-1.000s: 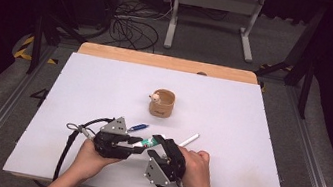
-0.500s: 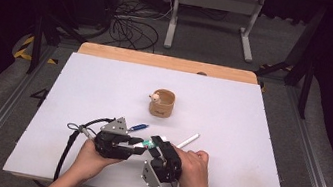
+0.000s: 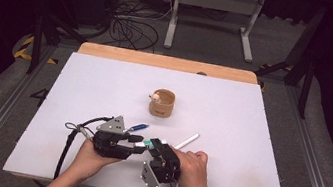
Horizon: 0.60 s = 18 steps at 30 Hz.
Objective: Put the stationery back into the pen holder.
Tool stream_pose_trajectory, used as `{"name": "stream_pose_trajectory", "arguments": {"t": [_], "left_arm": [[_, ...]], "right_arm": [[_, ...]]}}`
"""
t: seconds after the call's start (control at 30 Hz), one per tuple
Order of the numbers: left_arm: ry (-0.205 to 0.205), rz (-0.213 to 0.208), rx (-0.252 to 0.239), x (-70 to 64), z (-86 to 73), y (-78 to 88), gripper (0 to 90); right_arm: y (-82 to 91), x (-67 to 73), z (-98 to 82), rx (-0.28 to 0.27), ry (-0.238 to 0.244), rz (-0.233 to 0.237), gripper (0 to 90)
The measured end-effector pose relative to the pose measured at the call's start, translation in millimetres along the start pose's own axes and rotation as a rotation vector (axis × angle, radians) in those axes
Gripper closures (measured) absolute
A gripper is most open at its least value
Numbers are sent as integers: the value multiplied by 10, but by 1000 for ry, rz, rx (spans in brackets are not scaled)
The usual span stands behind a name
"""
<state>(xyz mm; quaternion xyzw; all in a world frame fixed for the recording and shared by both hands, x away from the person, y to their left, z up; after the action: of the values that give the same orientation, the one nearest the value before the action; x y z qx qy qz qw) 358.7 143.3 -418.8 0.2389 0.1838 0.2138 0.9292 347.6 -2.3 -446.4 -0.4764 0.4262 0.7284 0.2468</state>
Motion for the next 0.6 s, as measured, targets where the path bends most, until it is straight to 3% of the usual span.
{"name": "stream_pose_trajectory", "arguments": {"t": [0.2, 0.37, 0.6], "left_arm": [[-34, 42, -22, 60, -2, 89, 472], [-51, 61, -31, 100, -14, 141, 395], [-80, 120, -60, 167, -25, 223, 296]], "right_arm": [[-9, -12, -45, 14, -59, 19, 661], [-11, -60, -106, 23, -147, 18, 662], [-21, -157, -179, -1, -280, 15, 662]]}}
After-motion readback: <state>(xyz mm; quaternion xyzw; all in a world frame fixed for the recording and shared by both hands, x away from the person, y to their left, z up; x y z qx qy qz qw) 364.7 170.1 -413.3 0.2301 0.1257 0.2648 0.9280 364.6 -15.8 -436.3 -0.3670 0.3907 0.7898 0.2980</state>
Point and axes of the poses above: each handheld gripper's, and its own axes: y roughly backward along the jaws, z roughly out of its top, x roughly to its left, the point moved 5 cm from there along -y, roughly forward along the jaws, and after that the axes turned 6 degrees about y, right-handed, at the moved point
